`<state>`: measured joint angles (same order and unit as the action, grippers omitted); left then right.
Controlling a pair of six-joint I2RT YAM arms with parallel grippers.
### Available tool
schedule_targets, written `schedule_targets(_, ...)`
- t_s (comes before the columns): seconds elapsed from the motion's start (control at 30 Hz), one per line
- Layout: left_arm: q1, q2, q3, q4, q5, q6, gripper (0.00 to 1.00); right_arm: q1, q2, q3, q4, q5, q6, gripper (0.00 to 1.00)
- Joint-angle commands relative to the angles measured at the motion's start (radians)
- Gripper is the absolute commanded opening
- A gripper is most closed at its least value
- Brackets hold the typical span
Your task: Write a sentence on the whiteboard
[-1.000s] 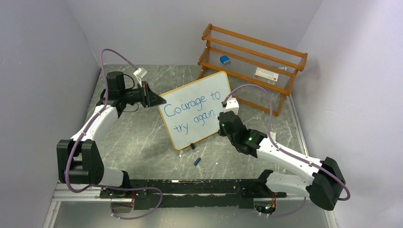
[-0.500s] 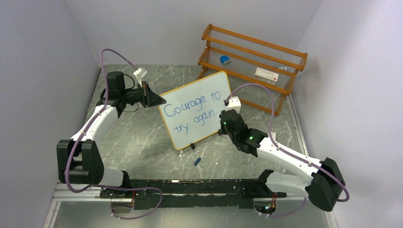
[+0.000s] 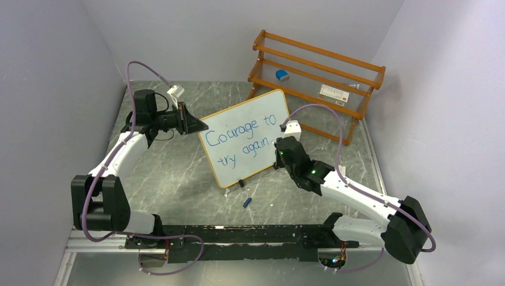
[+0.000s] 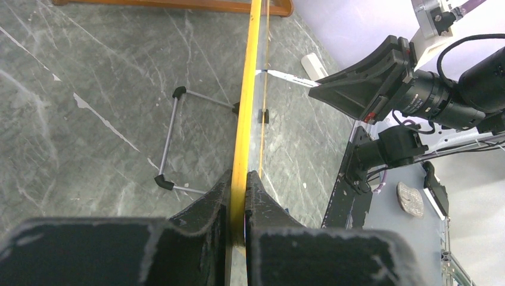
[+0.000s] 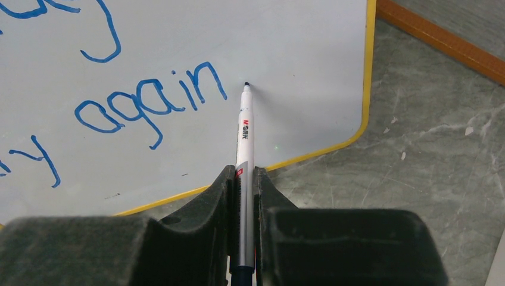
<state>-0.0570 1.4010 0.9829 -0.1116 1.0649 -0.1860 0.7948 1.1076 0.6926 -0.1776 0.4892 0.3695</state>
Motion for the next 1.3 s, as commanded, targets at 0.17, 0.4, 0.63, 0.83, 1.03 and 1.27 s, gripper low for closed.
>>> schedule_targets(0.17,-0.023,0.029,-0.01,-0.085,-0.138,0.07,0.05,-0.012,-0.05,0.018,-0.036,0.012,-0.005,0.0)
schedule_targets(0.4,-0.023,0.017,-0.009,-0.088,-0.155,0.067,0.1,-0.012,-0.13,0.033,-0.1,0.05,-0.015,0.0)
schedule_targets(0.63,-0.008,-0.012,-0.008,-0.073,-0.151,0.047,0.33,-0.012,-0.194,0.052,-0.156,0.071,-0.022,0.0)
schedule_targets(0.83,0.0,-0.057,-0.001,0.007,-0.114,-0.046,0.54,-0.012,-0.241,0.081,-0.196,0.086,-0.029,0.0)
schedule_targets(1.03,0.0,-0.139,0.027,-0.018,-0.162,-0.08,0.69,-0.012,-0.295,0.105,-0.233,0.099,-0.036,0.0)
schedule_targets(1.27,-0.011,-0.29,0.074,-0.215,-0.391,-0.028,0.78,-0.012,-0.365,0.118,-0.276,0.125,-0.048,0.0)
